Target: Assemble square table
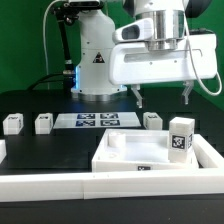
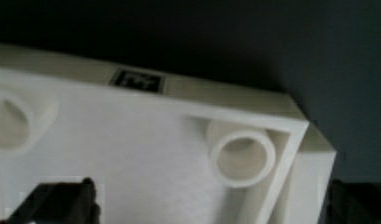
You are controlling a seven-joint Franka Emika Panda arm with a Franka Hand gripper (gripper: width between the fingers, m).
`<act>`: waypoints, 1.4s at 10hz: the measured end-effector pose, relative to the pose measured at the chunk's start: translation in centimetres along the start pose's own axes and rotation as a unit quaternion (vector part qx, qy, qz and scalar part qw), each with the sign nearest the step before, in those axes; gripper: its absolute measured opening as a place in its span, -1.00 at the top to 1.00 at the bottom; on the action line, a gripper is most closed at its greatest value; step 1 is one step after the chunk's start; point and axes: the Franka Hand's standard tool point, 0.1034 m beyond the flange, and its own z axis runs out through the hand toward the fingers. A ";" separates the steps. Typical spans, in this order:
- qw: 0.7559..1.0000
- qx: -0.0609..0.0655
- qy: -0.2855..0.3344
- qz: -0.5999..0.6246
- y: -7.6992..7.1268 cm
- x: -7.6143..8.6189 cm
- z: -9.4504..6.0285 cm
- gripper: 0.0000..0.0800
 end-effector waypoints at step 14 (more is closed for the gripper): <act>0.999 -0.012 -0.017 -0.030 0.8 -7.1 1.8 -0.62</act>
Offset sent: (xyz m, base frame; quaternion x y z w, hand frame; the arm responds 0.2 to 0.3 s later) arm -0.0300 0.0000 0.0000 0.0000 0.0000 0.0000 1.0000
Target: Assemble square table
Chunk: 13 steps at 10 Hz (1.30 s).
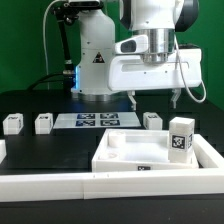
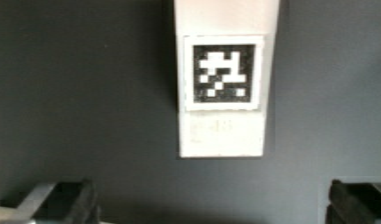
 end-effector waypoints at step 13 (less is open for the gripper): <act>0.907 0.008 -0.420 0.018 -0.5 -1.7 1.4 -0.62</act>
Offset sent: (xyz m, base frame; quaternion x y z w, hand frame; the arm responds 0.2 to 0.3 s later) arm 0.0003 -0.0079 -0.0053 0.0015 -0.2571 -0.0076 0.9664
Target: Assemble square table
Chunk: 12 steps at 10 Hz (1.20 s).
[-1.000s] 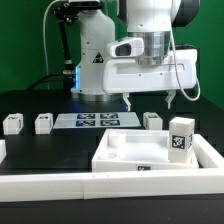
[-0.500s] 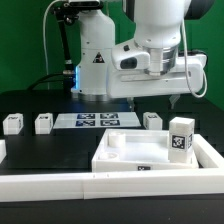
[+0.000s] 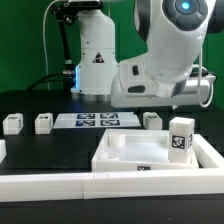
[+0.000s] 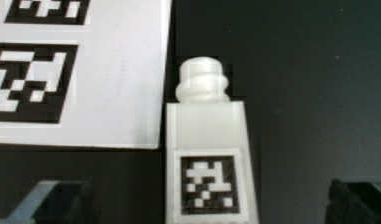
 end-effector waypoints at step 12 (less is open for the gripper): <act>0.998 -0.023 -0.056 0.016 0.2 0.9 2.5 -0.62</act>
Offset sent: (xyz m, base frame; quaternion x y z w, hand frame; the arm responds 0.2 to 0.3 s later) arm -0.0018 0.0035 -0.0053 -0.0152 0.0087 0.0158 0.9997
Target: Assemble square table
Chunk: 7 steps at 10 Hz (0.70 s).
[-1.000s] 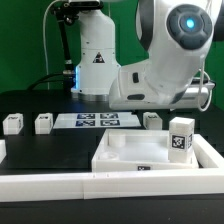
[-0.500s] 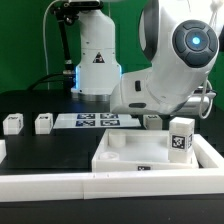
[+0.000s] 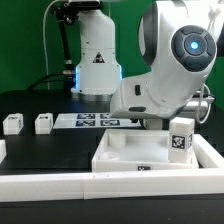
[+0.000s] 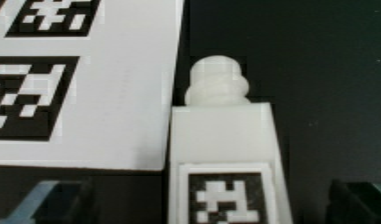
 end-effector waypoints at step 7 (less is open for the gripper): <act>1.000 0.004 0.001 0.003 0.3 0.1 -0.2 0.28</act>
Offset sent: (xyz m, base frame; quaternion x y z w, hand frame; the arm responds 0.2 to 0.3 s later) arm 0.0069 0.0026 0.0046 0.0046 0.0042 0.0069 1.0000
